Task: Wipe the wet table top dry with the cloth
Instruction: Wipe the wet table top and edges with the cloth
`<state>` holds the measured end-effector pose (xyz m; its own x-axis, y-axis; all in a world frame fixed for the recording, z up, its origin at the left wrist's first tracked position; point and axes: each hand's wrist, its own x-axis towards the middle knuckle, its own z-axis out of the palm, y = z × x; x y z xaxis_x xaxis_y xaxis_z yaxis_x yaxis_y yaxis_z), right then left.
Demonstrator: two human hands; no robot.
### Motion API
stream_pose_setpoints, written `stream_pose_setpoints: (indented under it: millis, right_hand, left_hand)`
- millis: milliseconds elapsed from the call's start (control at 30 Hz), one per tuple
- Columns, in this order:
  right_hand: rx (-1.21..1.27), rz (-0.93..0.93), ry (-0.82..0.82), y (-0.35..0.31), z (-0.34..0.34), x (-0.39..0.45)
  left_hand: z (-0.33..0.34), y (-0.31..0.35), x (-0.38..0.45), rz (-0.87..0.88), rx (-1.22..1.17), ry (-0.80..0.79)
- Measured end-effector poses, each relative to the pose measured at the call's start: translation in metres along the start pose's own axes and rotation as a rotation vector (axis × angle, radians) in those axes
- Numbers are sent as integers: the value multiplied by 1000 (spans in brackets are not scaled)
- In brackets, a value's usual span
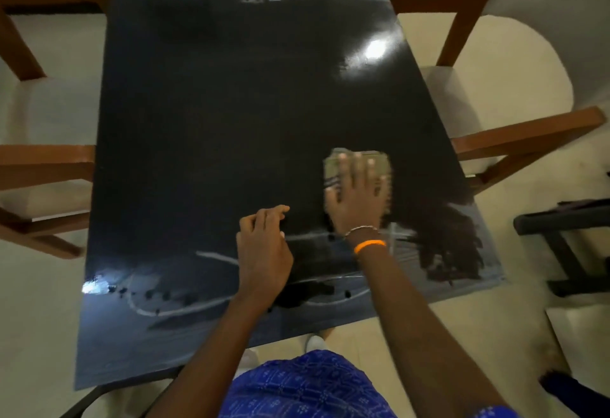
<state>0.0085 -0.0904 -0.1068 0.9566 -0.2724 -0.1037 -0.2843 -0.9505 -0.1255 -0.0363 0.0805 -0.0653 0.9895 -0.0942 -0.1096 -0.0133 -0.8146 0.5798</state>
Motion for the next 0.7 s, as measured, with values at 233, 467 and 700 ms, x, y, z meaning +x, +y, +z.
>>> stream_pose_setpoints:
  millis: [233, 467, 700]
  right_hand:
    - [-70, -492, -17, 62, -8, 0]
    - [-68, -36, 3, 197, -32, 22]
    - [138, 225, -34, 203, -33, 65]
  left_hand:
    - [41, 55, 8, 64, 27, -25]
    - [84, 110, 9, 122, 35, -102]
    - [100, 131, 4, 159, 54, -129]
